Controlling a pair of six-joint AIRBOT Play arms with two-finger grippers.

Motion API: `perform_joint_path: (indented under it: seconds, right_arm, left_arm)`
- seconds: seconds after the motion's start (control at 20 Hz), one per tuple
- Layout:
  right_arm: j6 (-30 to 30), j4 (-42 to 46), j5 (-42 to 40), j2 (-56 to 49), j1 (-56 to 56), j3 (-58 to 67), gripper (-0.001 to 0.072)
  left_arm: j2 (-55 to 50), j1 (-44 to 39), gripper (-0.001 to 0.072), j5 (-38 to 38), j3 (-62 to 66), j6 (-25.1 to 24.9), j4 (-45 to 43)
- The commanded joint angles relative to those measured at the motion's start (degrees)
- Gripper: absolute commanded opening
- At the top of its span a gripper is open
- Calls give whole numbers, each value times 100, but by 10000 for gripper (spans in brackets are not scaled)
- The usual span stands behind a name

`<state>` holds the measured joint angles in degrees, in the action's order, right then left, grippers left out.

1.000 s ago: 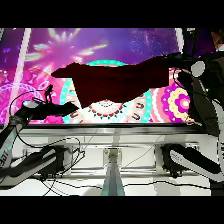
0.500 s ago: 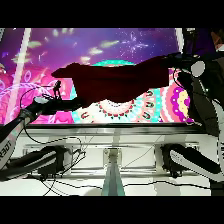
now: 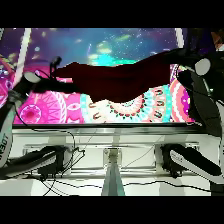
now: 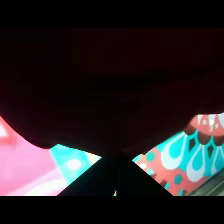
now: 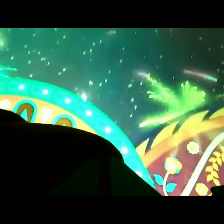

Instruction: Fold the clothes and pants, and hang the long-sleeved shirts on hangers.

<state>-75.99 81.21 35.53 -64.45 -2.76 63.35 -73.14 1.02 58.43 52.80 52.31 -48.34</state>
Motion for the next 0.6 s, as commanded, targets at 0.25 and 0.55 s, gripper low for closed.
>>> perform_joint_path:
  seconds: [0.25, 0.55]
  right_arm:
    - [24, 310, -20, 1250, 2, 1226, 16]
    - [90, 299, -59, 2385, -2, 2059, 16]
  left_arm:
    - [896, 1021, 17, 321, 3209, 0, -175]
    - [2284, 1965, 17, -1687, 3379, -7, -59]
